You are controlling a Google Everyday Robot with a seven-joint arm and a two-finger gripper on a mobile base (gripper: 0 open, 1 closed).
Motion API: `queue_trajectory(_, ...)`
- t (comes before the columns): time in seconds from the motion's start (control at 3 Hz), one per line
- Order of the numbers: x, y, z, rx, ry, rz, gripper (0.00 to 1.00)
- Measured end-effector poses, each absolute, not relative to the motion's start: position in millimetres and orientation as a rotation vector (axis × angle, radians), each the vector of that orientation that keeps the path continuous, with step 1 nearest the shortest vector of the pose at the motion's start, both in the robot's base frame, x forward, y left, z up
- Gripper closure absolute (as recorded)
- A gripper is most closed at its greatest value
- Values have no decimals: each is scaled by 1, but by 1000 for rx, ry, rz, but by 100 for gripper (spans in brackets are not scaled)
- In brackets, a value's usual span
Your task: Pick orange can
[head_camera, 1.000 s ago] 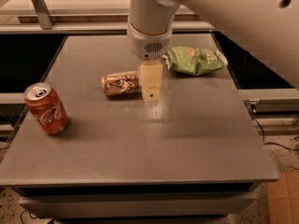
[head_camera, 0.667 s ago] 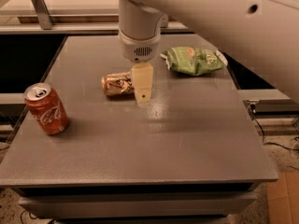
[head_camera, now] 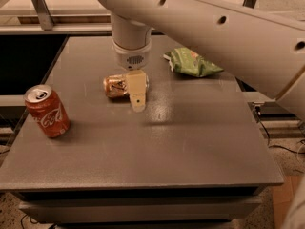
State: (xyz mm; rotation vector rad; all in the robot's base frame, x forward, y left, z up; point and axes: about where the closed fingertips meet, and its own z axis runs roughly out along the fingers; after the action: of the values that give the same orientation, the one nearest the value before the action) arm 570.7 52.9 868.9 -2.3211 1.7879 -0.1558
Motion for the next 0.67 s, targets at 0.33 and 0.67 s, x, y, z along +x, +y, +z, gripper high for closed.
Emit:
queue_trajectory(0.33,578,57,851,-2342,1792,-138,0)
queue_trajectory(0.67,582,59,839,-2359,1795,-123,17)
